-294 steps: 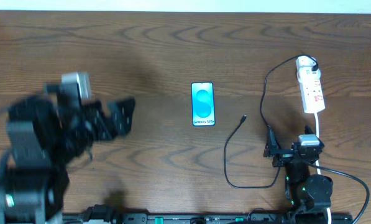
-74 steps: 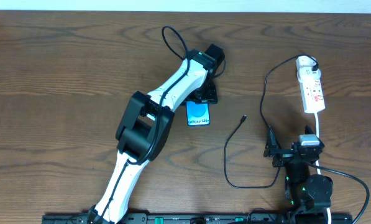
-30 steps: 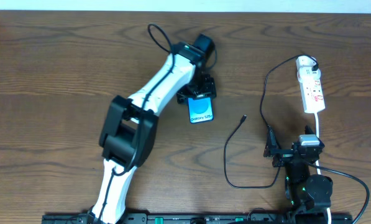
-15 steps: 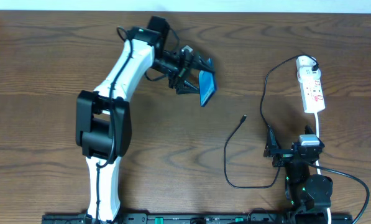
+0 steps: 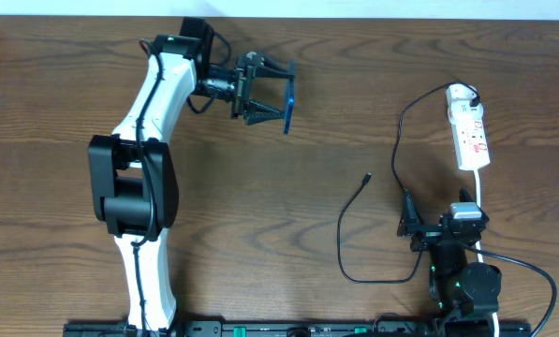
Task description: Plug charger to phone and switch on socket
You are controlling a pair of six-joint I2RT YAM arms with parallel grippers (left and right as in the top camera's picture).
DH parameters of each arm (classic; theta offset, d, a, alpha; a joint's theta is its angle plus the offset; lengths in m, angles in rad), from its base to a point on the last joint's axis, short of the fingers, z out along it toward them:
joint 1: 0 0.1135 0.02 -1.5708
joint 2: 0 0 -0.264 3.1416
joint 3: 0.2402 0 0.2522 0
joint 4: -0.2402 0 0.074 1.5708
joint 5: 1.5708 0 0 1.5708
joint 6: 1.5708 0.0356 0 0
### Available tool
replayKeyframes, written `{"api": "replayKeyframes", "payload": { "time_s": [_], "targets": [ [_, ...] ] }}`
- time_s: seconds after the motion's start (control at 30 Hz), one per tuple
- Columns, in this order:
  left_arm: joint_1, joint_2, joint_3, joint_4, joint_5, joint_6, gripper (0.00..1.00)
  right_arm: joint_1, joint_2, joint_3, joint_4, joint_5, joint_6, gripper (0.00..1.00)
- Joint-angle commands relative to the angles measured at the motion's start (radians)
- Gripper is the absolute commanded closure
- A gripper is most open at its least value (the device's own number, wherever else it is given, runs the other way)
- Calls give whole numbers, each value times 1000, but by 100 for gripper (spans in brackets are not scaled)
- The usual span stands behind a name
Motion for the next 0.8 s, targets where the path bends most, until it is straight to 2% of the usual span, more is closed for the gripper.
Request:
{"api": "replayKeyframes", "payload": {
  "time_s": [0.0,0.27,0.77],
  "targets": [
    [9,-38,8,-6,65,-80,25,-5,-4,-2,-4,2,-11,1],
    [10,-38,8,-5,65,-219,25,-5,-4,-2,-4,2,-11,1],
    [10,-38,8,-5,65,-221,25,-5,-4,-2,-4,2,-11,1]
  ]
}}
